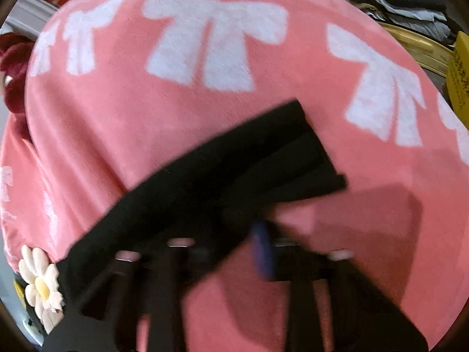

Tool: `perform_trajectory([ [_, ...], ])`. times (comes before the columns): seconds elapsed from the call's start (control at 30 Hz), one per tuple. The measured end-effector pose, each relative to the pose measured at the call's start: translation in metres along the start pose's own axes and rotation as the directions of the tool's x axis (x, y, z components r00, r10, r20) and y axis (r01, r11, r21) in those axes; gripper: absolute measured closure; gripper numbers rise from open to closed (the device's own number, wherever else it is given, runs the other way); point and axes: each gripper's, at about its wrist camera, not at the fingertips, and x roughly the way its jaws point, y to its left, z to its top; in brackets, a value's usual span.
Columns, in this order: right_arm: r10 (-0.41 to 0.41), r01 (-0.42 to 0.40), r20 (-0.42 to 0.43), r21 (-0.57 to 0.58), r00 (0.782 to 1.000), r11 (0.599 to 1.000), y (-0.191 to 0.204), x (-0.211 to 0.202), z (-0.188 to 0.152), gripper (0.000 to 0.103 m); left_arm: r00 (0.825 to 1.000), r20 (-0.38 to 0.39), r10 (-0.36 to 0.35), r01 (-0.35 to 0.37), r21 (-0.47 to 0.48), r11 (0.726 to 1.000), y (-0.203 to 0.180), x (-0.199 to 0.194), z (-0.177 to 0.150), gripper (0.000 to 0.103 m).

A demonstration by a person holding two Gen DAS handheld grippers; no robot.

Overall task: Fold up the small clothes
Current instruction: 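Grasp the cuff of the sleeve nearest the right tool with the right tool, then fold the held sleeve across the shirt body and open the right tool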

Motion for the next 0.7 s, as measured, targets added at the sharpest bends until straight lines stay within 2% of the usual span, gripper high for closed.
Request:
perform_trajectory([
  [0.07,0.078,-0.074,0.065,-0.059,0.995,0.995,0.026,-0.026,0.004,0.099,1.000,-0.004,-0.007,0.007,-0.007,1.000,0.002,0.001,0.001,0.013],
  [0.17,0.208,-0.192,0.079,-0.170,0.975,0.966,0.074,-0.059,0.002,0.099,1.000,-0.003,-0.021,0.021,-0.022,1.000,0.006,0.001,0.001,0.013],
  [0.27,0.359,-0.327,0.038,-0.332,0.933,0.885,0.145,-0.098,-0.014,0.099,0.999,0.001,-0.032,0.032,-0.030,0.999,0.009,0.001,0.001,0.013],
  [0.3,0.416,-0.382,0.000,-0.396,0.909,0.835,0.177,-0.113,-0.026,0.099,0.999,0.003,-0.035,0.035,-0.031,0.999,0.010,0.000,0.001,0.013],
  [0.37,0.482,-0.450,-0.063,-0.480,0.874,0.753,0.224,-0.135,-0.054,0.099,0.999,0.015,-0.044,0.044,-0.042,0.998,0.014,-0.004,0.002,0.013],
  [0.4,0.513,-0.489,-0.113,-0.529,0.851,0.694,0.256,-0.146,-0.082,0.099,0.999,0.019,-0.046,0.047,-0.047,0.998,0.015,-0.005,0.002,0.013],
  [0.43,0.529,-0.515,-0.154,-0.558,0.834,0.650,0.278,-0.151,-0.101,0.099,0.998,0.023,-0.052,0.053,-0.055,0.997,0.018,-0.008,0.002,0.013],
  [0.5,0.537,-0.555,-0.250,-0.634,0.806,0.538,0.325,-0.160,-0.160,0.099,0.998,0.029,-0.058,0.060,-0.070,0.996,0.023,-0.011,0.003,0.013],
  [0.57,0.512,-0.554,-0.306,-0.700,0.803,0.450,0.357,-0.156,-0.209,0.099,0.997,0.041,-0.068,0.071,-0.087,0.994,0.029,-0.015,0.005,0.013],
  [0.6,0.484,-0.558,-0.351,-0.731,0.802,0.394,0.369,-0.150,-0.249,0.099,0.997,0.048,-0.068,0.072,-0.094,0.993,0.033,-0.017,0.006,0.013],
  [0.67,0.411,-0.574,-0.434,-0.750,0.802,0.328,0.380,-0.132,-0.306,0.099,0.996,0.058,-0.070,0.076,-0.107,0.991,0.041,-0.021,0.009,0.013],
  [0.7,0.357,-0.568,-0.462,-0.768,0.812,0.297,0.383,-0.118,-0.337,0.098,0.996,0.060,-0.072,0.078,-0.117,0.990,0.047,-0.022,0.011,0.013],
])
